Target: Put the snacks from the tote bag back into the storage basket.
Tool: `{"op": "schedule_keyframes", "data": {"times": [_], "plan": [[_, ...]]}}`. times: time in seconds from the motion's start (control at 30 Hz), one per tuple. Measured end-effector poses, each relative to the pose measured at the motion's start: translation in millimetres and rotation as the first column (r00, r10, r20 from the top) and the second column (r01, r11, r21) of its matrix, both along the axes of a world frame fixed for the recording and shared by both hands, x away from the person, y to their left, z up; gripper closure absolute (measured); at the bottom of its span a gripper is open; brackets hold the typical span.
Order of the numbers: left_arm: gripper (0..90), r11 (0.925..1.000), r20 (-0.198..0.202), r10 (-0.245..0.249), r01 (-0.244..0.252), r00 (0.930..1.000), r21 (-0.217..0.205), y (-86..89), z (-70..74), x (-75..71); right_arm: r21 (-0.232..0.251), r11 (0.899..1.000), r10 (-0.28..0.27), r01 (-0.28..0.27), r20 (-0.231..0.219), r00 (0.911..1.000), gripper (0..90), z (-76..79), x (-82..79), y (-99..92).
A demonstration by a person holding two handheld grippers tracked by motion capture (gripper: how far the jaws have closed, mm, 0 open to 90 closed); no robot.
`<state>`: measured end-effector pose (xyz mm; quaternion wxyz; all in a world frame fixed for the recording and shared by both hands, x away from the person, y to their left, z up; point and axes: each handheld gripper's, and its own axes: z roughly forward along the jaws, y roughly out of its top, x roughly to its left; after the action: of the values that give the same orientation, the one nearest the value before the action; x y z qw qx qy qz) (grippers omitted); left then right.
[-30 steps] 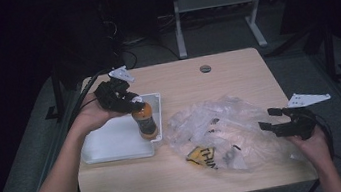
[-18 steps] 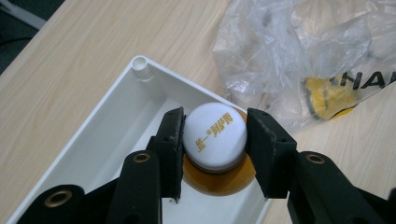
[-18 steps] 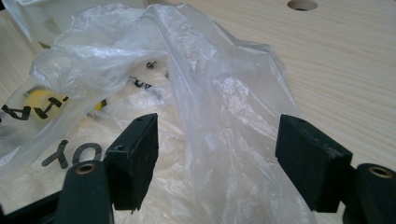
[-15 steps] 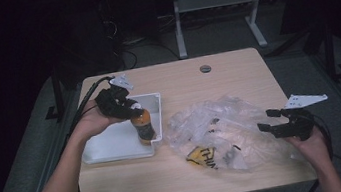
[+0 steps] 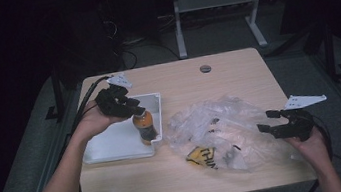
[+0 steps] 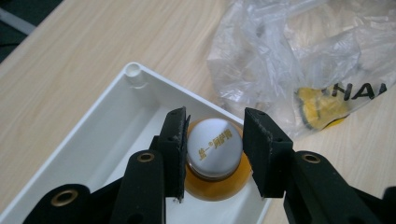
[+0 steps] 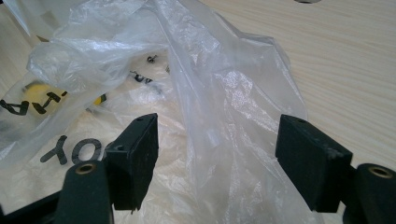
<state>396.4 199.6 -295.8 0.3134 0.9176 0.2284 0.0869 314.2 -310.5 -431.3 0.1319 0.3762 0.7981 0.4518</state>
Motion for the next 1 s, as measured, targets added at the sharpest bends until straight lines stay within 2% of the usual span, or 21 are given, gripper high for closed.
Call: {"op": "schedule_keyframes", "data": {"times": [0.03,0.07,0.1,0.13,0.17,0.27,0.4,0.5,1.0], "plan": [[61.2,0.9999,-0.001,-0.007,0.007,1.0000,-0.008,0.7,0.5,-0.8,-0.001,1.000,0.000,0.000,0.000,1.0000,29.4,-0.1,-0.1,0.1],[61.3,0.9999,0.016,-0.007,0.008,0.9998,-0.015,1.7,2.4,-1.4,-0.002,1.000,0.001,-0.001,0.000,1.0000,29.5,-0.3,-0.2,0.3],[71.4,0.9986,0.020,-0.011,0.012,0.9997,-0.051,3.9,5.2,-1.9,-0.003,1.000,0.002,-0.002,-0.004,1.0000,29.5,-0.7,-0.4,0.5],[75.4,0.9981,0.033,-0.004,0.006,0.9995,-0.061,4.8,7.7,-1.9,-0.008,1.000,0.004,-0.004,-0.005,1.0000,29.5,-1.4,-0.1,0.5],[71.9,0.9979,0.019,-0.005,0.006,0.9998,-0.064,5.0,9.3,-1.9,-0.010,1.000,0.003,-0.003,-0.010,0.9999,29.3,-2.3,0.3,0.7],[63.5,0.9991,0.026,0.005,-0.004,0.9996,-0.042,5.5,10.8,-0.5,-0.019,1.000,0.008,-0.009,-0.018,0.9998,29.3,-4.0,1.5,1.6],[63.5,0.9981,0.017,0.010,-0.009,0.9998,-0.061,6.9,8.9,0.9,-0.023,1.000,0.007,-0.008,-0.023,0.9997,29.1,-5.3,2.3,1.9],[62.5,0.9988,0.008,0.008,-0.007,0.9999,-0.048,7.2,6.7,1.7,-0.021,1.000,0.004,-0.005,-0.026,0.9997,29.1,-6.2,2.4,1.0],[54.2,0.9974,-0.004,0.030,-0.030,0.9995,-0.065,19.7,4.0,-0.5,-0.028,0.999,-0.018,0.017,-0.022,0.9996,28.9,-6.5,-2.2,-1.0]]}}
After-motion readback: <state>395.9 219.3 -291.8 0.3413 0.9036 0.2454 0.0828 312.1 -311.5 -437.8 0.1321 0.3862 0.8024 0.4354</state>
